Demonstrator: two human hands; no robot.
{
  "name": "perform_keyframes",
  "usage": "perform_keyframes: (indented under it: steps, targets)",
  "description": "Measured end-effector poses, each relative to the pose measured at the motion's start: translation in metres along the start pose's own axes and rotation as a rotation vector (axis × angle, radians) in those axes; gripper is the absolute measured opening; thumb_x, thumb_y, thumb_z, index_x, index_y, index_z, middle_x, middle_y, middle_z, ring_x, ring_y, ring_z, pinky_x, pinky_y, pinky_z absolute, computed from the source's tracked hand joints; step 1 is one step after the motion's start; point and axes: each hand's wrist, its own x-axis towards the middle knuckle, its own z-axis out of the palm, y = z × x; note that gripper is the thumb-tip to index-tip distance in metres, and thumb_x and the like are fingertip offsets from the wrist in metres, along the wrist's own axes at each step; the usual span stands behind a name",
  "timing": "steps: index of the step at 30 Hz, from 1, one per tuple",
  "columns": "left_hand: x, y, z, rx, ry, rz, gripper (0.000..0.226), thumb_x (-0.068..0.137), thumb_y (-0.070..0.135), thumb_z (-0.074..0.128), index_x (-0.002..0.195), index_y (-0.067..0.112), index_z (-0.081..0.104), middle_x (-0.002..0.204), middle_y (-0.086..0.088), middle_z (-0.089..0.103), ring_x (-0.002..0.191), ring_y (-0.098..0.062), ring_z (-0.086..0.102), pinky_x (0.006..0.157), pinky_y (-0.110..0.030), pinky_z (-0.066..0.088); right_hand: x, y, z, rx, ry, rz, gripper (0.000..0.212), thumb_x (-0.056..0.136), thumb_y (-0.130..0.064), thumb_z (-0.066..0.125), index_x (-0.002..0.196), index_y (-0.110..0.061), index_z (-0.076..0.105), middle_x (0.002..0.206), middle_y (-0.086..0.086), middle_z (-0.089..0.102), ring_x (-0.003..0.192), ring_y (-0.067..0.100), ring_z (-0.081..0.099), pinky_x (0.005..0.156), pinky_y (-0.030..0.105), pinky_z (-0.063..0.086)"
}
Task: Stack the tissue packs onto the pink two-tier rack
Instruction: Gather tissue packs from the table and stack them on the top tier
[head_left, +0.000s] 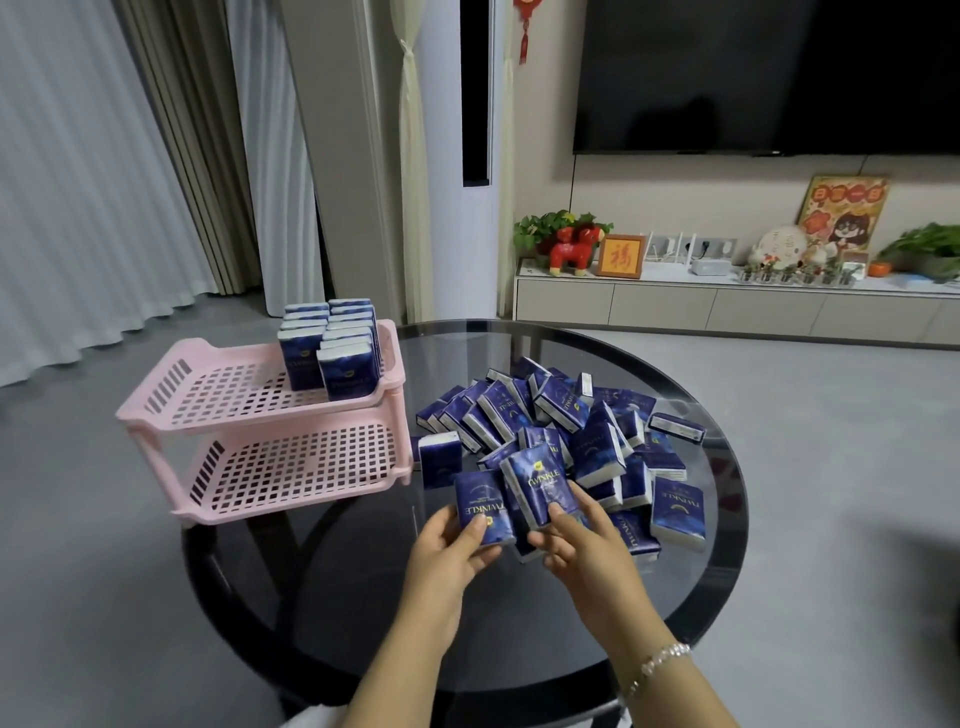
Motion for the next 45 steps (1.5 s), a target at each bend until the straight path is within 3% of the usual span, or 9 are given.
perform_keyframes:
  steps: [11,16,21,26,29,34,39,42,45]
  targets:
    - [0.003,0.005,-0.001,-0.016,-0.015,0.03,0.021,0.095,0.004,0.05,0.102,0.015,0.066,0.087,-0.002,0.072,0.073,-0.011,0.065,0.059,-0.018,0.051,0.0,0.001,0.009,-0.088,0.004,-0.077,0.029,0.092,-0.011,0.055,0.118,-0.022,0.058,0.068,-0.004,0.062,0.057,0.011,0.055,0.049,0.018,0.042]
    - [0.009,0.008,-0.005,0.027,0.064,0.048,0.027,0.093,0.013,0.057,0.12,0.01,0.061,0.104,-0.006,0.071,0.09,-0.017,0.067,0.075,-0.028,0.052,0.005,-0.006,0.008,-0.266,0.009,-0.188,0.032,0.092,-0.01,0.056,0.124,-0.012,0.051,0.075,0.004,0.054,0.064,0.012,0.054,0.06,0.024,0.045]
    - [0.011,0.011,-0.007,-0.013,0.085,-0.016,0.023,0.095,0.02,0.056,0.111,0.004,0.052,0.099,-0.019,0.057,0.068,-0.022,0.061,0.054,-0.034,0.057,0.005,-0.024,0.0,-0.418,-0.096,-0.246,0.035,0.096,-0.016,0.049,0.125,-0.034,0.051,0.1,0.001,0.066,0.084,0.014,0.062,0.064,0.019,0.05]
    - [0.009,0.01,-0.004,0.037,0.001,-0.007,0.02,0.092,0.037,0.055,0.101,0.021,0.062,0.1,-0.01,0.063,0.08,-0.018,0.054,0.049,-0.023,0.043,0.012,-0.032,-0.002,-0.66,-0.159,-0.246,0.043,0.098,-0.02,0.046,0.138,-0.032,0.041,0.124,-0.001,0.062,0.099,0.008,0.058,0.08,0.019,0.047]
    - [0.003,0.013,-0.002,0.043,-0.122,-0.011,0.036,0.081,0.048,0.06,0.111,0.028,0.06,0.11,-0.003,0.065,0.088,-0.014,0.054,0.057,-0.023,0.04,0.014,-0.027,0.004,-0.767,-0.146,-0.292,0.038,0.097,-0.023,0.048,0.134,-0.027,0.048,0.108,-0.004,0.067,0.088,0.008,0.059,0.08,0.024,0.046]
    - [0.003,0.01,-0.004,0.231,-0.147,0.042,0.047,0.086,0.033,0.067,0.127,0.038,0.045,0.117,0.008,0.061,0.093,-0.012,0.061,0.069,-0.024,0.045,0.015,-0.012,0.009,-0.885,-0.096,-0.383,0.035,0.094,-0.026,0.051,0.129,-0.029,0.053,0.093,0.003,0.057,0.074,0.011,0.052,0.069,0.018,0.044]
    - [0.007,0.006,-0.003,0.263,-0.027,0.03,0.033,0.088,0.033,0.063,0.119,0.027,0.05,0.118,0.002,0.063,0.099,-0.012,0.061,0.069,-0.026,0.044,0.011,-0.026,0.008,-0.674,-0.243,-0.219,0.037,0.094,-0.018,0.051,0.125,-0.037,0.054,0.093,-0.004,0.054,0.082,0.014,0.054,0.067,0.012,0.042]
    - [0.009,0.006,-0.004,0.244,-0.01,0.008,0.032,0.083,0.048,0.064,0.107,0.027,0.058,0.115,-0.003,0.066,0.095,-0.017,0.061,0.067,-0.029,0.043,0.01,-0.031,0.008,-0.607,-0.319,-0.159,0.024,0.093,-0.017,0.054,0.114,-0.026,0.061,0.08,-0.006,0.063,0.069,0.004,0.057,0.063,0.013,0.045]
    - [0.009,0.009,-0.002,0.091,0.011,-0.022,0.028,0.085,0.042,0.064,0.106,0.023,0.062,0.104,-0.001,0.068,0.085,-0.014,0.059,0.062,-0.026,0.04,0.012,-0.023,0.013,-0.468,-0.271,-0.131,0.017,0.091,-0.009,0.056,0.107,-0.014,0.06,0.071,-0.007,0.064,0.06,0.002,0.059,0.062,0.016,0.048]
